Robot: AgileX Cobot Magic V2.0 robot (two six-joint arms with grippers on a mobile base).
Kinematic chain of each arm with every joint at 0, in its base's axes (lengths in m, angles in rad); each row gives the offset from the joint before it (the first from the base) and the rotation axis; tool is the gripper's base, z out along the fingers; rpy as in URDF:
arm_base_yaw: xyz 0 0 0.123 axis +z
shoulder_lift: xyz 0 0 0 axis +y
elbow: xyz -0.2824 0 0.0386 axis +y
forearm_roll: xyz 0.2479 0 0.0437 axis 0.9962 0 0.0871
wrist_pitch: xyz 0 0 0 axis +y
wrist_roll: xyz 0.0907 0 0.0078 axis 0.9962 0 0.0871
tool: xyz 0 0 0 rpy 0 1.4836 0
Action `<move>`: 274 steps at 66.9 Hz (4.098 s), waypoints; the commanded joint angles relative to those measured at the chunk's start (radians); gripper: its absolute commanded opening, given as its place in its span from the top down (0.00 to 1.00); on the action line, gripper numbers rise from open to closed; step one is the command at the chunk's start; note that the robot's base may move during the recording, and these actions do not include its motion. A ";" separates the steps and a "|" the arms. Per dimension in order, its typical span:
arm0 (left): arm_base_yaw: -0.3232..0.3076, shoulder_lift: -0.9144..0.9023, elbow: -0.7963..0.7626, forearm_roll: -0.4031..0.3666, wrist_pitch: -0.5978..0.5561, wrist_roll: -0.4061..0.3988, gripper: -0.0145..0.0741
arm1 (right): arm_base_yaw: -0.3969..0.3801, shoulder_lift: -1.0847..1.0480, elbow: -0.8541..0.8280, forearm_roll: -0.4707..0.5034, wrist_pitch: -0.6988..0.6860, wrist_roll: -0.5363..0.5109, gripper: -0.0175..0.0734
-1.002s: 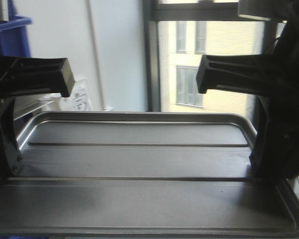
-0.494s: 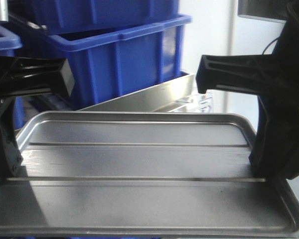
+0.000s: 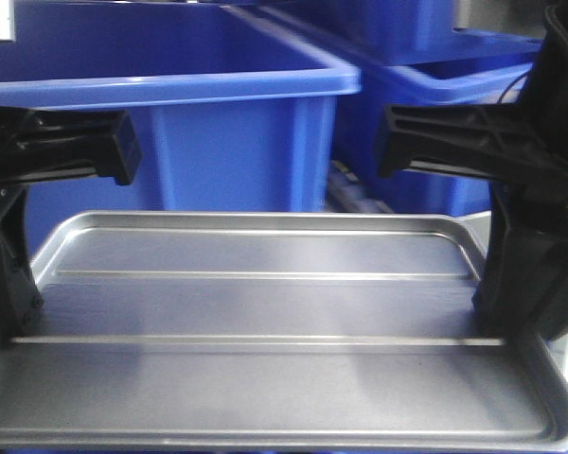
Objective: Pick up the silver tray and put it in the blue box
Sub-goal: 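Carry the tray with both grippers up to the blue crate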
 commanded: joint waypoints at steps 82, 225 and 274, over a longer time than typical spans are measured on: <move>-0.004 -0.031 -0.026 0.041 0.047 -0.010 0.85 | -0.006 -0.027 -0.021 -0.052 0.027 -0.003 0.75; -0.004 -0.031 -0.026 0.041 0.047 -0.010 0.85 | -0.006 -0.027 -0.021 -0.052 0.027 -0.003 0.75; -0.004 -0.031 -0.026 0.070 0.039 -0.010 0.85 | -0.006 -0.027 -0.024 -0.051 0.044 -0.003 0.75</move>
